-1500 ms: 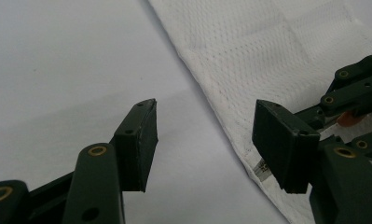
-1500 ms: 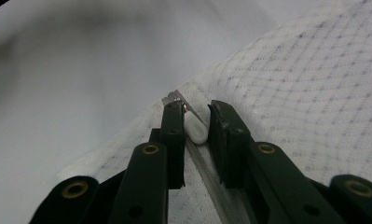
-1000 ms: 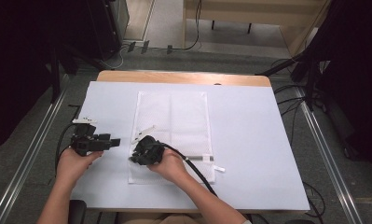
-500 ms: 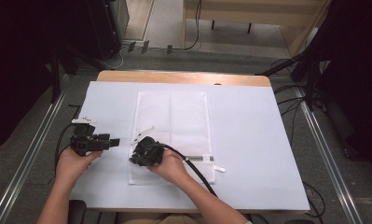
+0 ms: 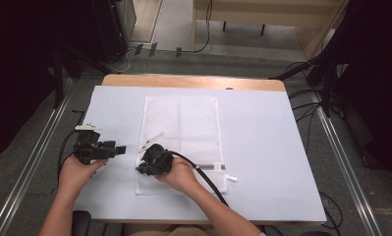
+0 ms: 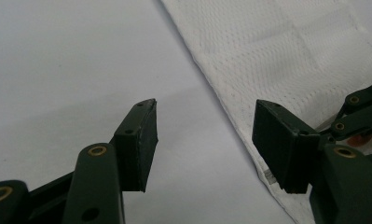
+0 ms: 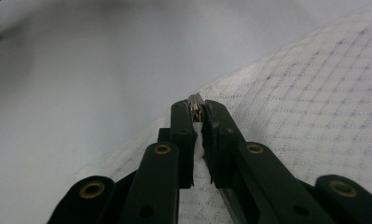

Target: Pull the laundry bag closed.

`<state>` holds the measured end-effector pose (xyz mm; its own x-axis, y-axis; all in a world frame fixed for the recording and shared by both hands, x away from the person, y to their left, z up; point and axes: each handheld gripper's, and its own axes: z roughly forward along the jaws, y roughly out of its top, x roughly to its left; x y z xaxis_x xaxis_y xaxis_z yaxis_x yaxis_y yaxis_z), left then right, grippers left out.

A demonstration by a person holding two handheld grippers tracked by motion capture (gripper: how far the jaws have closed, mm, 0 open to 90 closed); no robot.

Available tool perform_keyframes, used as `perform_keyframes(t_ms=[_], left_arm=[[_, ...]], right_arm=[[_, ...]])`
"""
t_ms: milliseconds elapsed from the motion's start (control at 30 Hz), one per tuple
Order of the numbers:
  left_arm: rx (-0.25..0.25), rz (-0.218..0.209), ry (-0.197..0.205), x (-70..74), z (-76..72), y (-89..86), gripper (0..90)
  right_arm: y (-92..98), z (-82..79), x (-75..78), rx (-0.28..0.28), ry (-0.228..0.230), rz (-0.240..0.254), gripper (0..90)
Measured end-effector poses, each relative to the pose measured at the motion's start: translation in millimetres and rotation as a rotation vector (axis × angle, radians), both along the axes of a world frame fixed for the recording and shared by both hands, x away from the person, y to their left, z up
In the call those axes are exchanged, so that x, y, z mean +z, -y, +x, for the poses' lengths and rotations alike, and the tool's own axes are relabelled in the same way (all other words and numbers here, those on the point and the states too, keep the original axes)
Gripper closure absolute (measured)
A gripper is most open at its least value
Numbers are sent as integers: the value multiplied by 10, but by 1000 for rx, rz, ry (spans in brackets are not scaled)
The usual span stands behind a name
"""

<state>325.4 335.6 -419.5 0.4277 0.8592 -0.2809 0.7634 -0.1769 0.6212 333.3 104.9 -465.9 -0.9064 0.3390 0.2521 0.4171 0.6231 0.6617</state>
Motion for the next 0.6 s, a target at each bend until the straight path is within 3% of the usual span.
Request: perform_keyframes(t_ms=[33,100,267,400,533,600], left_arm=[[1,0,-1,0,0,0,407],[-2,3,-2,0,-1,-1,407],[1,5,-1,2,-6,-8,407],[-4,5,0,9,-14,-6,408],[-29,-8,3,15,-31,-2,429],[-46,-10,5,13,-40,1,436]], right_arm=[[-1,2,-1,-10,-19,5,850],[-10,-16,-5,-7,-5,11,869],[-48,-126,-2,-6,99,-14,869],[-40,-99,-24,-27,53,10,853],[-41,-99,3,0,95,-11,881],[-14,-73,28,-6,80,0,881]])
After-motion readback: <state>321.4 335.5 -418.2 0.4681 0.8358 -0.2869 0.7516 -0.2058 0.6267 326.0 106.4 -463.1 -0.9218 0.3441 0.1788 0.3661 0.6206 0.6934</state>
